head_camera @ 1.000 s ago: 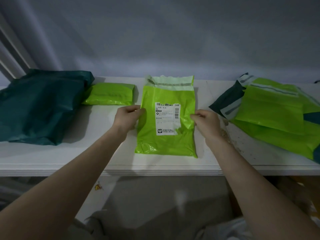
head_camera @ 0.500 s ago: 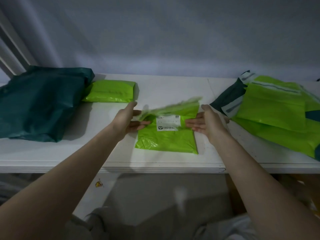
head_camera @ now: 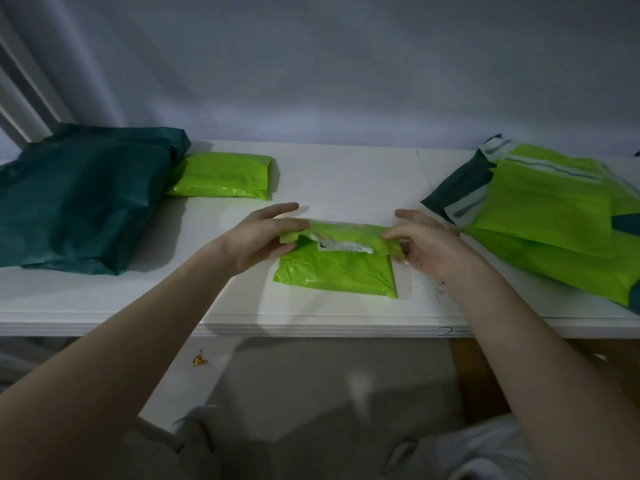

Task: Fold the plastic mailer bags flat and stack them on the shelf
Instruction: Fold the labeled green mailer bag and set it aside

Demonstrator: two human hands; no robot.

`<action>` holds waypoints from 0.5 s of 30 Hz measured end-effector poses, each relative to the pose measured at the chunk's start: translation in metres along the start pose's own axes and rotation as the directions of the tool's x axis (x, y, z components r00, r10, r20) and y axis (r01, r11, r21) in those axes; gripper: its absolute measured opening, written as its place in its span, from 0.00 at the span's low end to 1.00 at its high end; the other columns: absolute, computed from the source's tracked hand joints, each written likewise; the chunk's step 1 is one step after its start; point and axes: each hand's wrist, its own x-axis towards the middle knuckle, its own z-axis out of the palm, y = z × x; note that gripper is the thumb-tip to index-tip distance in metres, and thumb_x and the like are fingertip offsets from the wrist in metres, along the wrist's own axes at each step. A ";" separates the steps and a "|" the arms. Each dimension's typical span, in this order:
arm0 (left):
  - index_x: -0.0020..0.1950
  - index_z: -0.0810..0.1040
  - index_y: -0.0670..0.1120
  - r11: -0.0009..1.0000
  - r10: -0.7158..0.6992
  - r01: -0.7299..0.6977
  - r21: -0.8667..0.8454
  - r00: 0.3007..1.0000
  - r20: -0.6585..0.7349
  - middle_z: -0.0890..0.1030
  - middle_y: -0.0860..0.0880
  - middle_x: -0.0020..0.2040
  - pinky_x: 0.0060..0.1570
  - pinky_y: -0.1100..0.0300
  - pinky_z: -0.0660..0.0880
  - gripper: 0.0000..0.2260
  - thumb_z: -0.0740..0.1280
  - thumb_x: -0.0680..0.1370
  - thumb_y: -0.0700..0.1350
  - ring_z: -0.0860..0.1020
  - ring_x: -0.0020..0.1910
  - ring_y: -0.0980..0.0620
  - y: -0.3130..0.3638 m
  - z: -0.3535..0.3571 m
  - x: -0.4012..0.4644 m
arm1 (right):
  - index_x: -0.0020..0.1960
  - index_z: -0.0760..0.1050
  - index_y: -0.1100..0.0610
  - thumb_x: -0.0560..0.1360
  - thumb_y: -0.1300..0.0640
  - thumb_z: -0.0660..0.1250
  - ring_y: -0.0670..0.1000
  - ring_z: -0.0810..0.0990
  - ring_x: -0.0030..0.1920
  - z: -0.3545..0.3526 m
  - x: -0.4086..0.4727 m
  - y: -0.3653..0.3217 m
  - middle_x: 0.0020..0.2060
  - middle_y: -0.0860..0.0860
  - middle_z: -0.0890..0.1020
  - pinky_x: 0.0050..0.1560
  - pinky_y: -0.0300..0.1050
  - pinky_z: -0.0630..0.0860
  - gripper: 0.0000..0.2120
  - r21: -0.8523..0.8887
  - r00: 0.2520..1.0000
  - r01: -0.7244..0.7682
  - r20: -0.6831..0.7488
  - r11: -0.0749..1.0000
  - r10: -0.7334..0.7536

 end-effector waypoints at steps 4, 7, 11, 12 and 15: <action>0.62 0.75 0.48 1.000 0.018 -0.018 0.023 1.000 0.001 0.81 0.44 0.51 0.51 0.60 0.78 0.18 0.70 0.73 0.38 0.80 0.46 0.50 -0.003 -0.003 0.001 | 0.70 0.62 0.60 0.70 0.74 0.67 0.54 0.78 0.46 0.000 0.003 0.003 0.57 0.62 0.75 0.39 0.42 0.76 0.31 -0.040 0.997 0.033 -0.070 0.999 -0.036; 0.58 0.77 0.46 0.999 0.028 -0.028 0.046 1.000 0.012 0.80 0.44 0.52 0.52 0.60 0.77 0.13 0.69 0.74 0.39 0.80 0.45 0.50 -0.004 -0.003 -0.001 | 0.69 0.62 0.61 0.71 0.72 0.68 0.51 0.77 0.42 0.000 0.003 0.004 0.51 0.60 0.76 0.36 0.42 0.74 0.30 -0.046 0.995 0.038 -0.090 0.998 -0.042; 0.58 0.77 0.49 0.986 0.073 -0.072 0.149 0.997 -0.006 0.77 0.45 0.53 0.54 0.60 0.76 0.13 0.69 0.74 0.40 0.78 0.47 0.49 -0.007 -0.002 0.000 | 0.62 0.69 0.55 0.72 0.66 0.69 0.52 0.77 0.40 -0.001 0.002 0.007 0.53 0.59 0.76 0.34 0.43 0.73 0.21 -0.179 0.986 0.098 -0.113 0.979 -0.119; 0.60 0.76 0.49 0.983 0.084 -0.080 0.165 0.996 -0.015 0.77 0.46 0.53 0.48 0.65 0.78 0.15 0.69 0.75 0.40 0.79 0.45 0.51 -0.007 -0.002 -0.001 | 0.62 0.69 0.54 0.72 0.63 0.70 0.53 0.77 0.40 0.000 0.000 0.007 0.52 0.58 0.77 0.36 0.44 0.74 0.20 -0.183 0.988 0.106 -0.094 0.977 -0.125; 0.65 0.74 0.49 0.970 0.107 -0.099 0.221 0.994 -0.023 0.79 0.48 0.53 0.41 0.69 0.77 0.18 0.69 0.75 0.41 0.79 0.42 0.54 -0.007 -0.002 -0.001 | 0.64 0.67 0.51 0.71 0.59 0.72 0.51 0.79 0.40 0.002 -0.007 0.006 0.47 0.54 0.79 0.36 0.43 0.76 0.24 -0.234 0.995 0.102 0.009 0.967 -0.103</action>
